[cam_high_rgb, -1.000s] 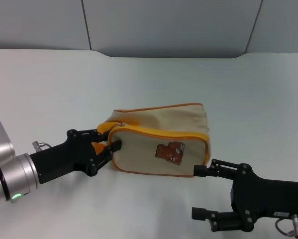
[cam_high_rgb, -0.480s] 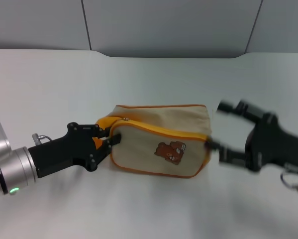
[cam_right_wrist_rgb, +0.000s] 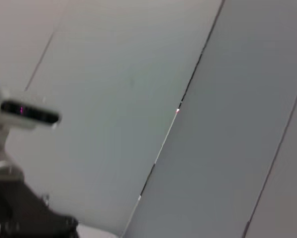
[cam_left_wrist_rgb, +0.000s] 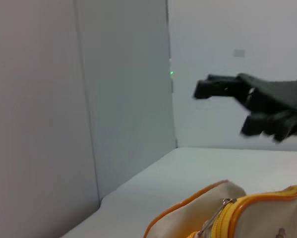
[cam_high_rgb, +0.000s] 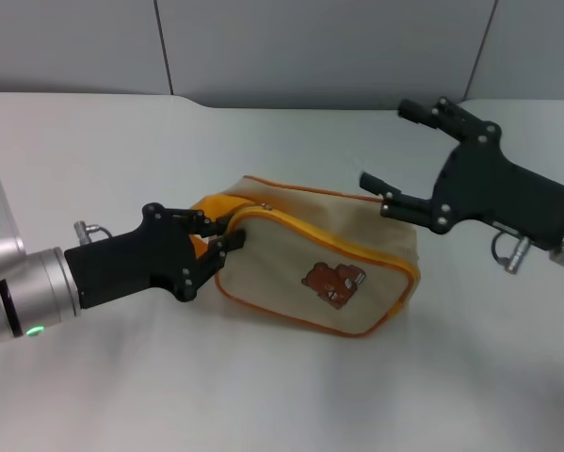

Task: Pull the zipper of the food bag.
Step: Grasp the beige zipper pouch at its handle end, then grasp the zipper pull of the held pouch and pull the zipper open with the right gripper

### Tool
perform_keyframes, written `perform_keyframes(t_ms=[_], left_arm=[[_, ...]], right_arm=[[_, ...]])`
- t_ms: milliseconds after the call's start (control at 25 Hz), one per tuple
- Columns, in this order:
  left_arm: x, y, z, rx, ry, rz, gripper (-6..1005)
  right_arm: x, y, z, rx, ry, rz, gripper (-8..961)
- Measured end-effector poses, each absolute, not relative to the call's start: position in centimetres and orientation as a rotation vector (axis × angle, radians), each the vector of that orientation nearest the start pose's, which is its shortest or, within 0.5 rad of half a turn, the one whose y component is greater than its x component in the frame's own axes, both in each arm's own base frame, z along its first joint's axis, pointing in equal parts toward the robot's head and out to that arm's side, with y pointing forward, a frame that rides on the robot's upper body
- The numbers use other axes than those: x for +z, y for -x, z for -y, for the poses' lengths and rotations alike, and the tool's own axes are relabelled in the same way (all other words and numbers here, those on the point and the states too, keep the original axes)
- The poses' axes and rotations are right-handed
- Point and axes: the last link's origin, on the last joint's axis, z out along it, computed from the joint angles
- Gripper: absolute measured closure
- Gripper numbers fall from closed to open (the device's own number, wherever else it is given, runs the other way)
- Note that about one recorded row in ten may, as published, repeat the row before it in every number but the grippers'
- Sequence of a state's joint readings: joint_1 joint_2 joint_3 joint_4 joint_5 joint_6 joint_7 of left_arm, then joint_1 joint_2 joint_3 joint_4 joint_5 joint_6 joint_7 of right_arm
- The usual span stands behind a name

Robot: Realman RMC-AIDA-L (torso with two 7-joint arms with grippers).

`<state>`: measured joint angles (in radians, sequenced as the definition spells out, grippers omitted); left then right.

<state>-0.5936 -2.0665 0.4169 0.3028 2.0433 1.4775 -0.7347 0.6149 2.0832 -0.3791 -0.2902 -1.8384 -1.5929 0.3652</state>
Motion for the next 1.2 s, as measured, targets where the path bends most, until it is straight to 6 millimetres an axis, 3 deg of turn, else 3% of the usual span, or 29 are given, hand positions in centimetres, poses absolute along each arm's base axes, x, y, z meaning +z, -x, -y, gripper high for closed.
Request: perform_keyframes(t_ms=[440, 520, 680, 880, 1200], left_arm=[[-3.1, 25.0, -33.8, -0.798, 2.603, 0.067, 860], [-3.3, 24.6, -33.8, -0.803, 2.619, 0.050, 862], [-3.3, 24.5, -33.8, -0.814, 2.623, 0.046, 869], [-3.2, 24.4, -33.7, -0.829, 2.623, 0.045, 871], [-3.0, 24.5, -34.0, -0.816, 2.611, 0.046, 870]], right_arm=[[-3.7, -22.5, -34.6, 0.704, 2.310, 0.637, 179], [-4.3, -22.2, -34.8, 0.667, 2.271, 0.694, 251], [-4.6, -22.1, -35.2, 0.627, 2.223, 0.730, 396], [-5.1, -22.0, -35.3, 0.595, 2.232, 0.773, 448], [-5.9, -21.8, -34.7, 0.586, 2.287, 0.859, 449]])
